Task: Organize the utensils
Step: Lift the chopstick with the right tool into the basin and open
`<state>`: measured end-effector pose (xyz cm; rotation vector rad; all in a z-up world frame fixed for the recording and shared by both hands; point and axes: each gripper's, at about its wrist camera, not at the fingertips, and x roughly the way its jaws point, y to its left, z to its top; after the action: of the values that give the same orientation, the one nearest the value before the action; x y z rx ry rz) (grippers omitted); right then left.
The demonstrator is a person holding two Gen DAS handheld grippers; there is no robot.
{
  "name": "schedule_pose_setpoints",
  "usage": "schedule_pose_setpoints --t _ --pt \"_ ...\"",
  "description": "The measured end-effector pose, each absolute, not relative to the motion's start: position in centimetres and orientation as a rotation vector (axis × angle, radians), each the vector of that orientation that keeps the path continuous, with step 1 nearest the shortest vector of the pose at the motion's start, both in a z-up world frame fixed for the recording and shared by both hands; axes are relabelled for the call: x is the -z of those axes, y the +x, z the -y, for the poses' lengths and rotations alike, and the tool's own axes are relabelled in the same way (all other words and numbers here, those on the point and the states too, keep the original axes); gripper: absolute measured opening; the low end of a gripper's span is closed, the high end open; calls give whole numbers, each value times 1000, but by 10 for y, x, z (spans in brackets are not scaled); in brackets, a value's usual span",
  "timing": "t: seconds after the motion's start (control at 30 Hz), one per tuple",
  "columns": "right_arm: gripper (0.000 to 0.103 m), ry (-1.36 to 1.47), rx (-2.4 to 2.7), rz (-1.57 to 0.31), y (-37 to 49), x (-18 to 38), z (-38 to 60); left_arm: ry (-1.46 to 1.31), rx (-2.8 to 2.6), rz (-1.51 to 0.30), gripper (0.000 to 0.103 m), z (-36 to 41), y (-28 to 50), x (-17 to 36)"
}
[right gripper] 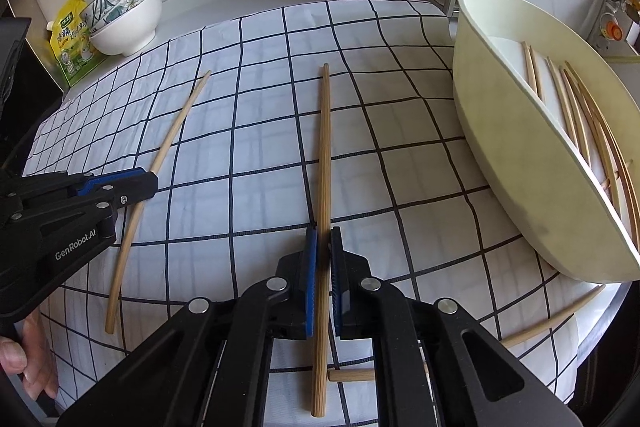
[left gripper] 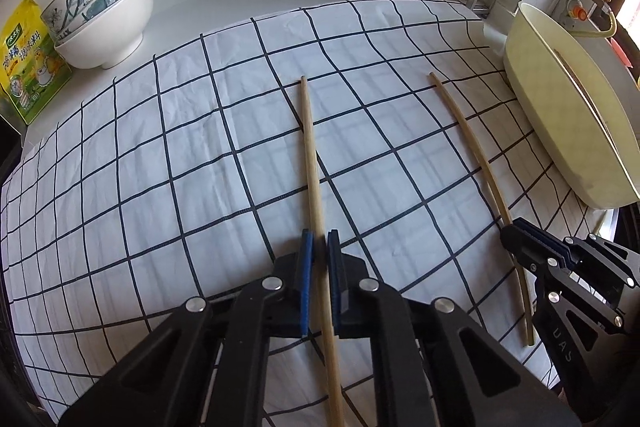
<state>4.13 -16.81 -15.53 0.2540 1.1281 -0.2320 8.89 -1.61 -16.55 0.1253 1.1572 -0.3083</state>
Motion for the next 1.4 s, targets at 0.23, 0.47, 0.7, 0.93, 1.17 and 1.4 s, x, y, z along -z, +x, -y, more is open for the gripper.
schedule_pose_setpoints --t 0.23,0.47,0.7,0.93,1.17,1.4 --pt "6 282 205 -1095 34 131 167 106 305 -1137 7 3 79 145" --pt "6 290 142 -1033 31 92 170 84 284 -1082 7 -5 73 108" --pt "6 278 127 -972 22 52 196 66 288 -1018 7 14 68 69" --pt "6 290 187 -905 0 25 253 80 355 -950 7 71 68 36" --pt "6 352 316 -886 -24 29 334 109 495 -936 7 158 76 19" --pt "6 418 402 -885 -37 42 393 174 585 -930 12 235 91 20"
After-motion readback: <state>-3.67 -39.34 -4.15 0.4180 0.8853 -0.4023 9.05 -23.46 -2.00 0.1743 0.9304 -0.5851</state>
